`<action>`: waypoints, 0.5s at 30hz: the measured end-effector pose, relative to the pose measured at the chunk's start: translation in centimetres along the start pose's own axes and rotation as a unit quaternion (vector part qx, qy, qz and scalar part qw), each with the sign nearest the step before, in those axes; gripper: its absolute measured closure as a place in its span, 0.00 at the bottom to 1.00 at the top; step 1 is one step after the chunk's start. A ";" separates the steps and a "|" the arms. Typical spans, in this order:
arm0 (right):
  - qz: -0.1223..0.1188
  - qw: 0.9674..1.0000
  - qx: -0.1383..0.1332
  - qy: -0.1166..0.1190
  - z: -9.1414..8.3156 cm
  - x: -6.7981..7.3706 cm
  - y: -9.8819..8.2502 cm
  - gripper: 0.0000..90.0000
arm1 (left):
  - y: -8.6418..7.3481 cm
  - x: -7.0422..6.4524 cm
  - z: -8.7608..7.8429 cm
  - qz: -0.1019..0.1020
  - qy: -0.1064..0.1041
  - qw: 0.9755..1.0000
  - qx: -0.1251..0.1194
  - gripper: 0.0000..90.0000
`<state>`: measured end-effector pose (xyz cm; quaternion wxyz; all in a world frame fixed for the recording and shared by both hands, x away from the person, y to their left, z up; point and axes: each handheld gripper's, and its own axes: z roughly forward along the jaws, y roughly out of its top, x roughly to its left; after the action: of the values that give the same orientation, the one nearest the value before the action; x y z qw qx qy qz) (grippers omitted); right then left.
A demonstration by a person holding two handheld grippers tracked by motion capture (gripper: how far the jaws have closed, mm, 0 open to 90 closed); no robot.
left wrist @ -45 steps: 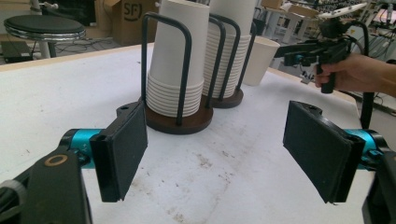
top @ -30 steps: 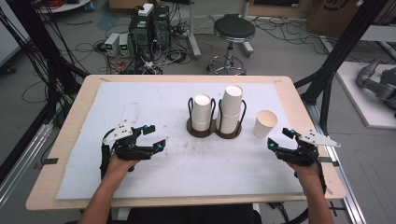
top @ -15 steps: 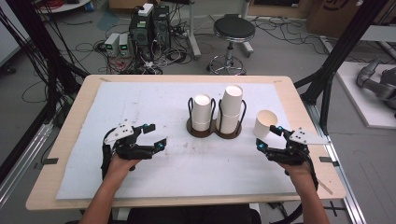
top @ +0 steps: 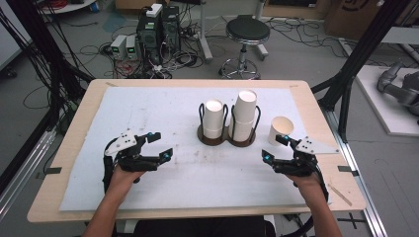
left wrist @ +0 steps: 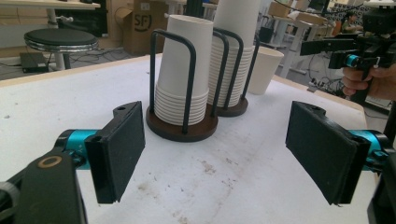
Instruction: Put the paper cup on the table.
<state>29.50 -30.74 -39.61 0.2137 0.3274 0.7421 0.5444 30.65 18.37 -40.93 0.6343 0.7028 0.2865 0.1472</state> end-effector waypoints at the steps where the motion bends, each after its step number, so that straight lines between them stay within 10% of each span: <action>1: -0.001 1.000 0.000 0.002 0.0 0.1 0.0 0.23 | 0.0 0.0 -0.1 0.000 0.000 1.000 -0.001 0.22; 15: -0.003 1.000 0.002 0.001 0.3 0.3 -0.1 0.23 | -0.1 0.0 -0.3 -0.001 0.000 1.000 -0.001 0.22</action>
<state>29.47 -30.33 -39.75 0.2142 0.3255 0.7443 0.5425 30.47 18.58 -40.97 0.6353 0.7016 0.2875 0.1467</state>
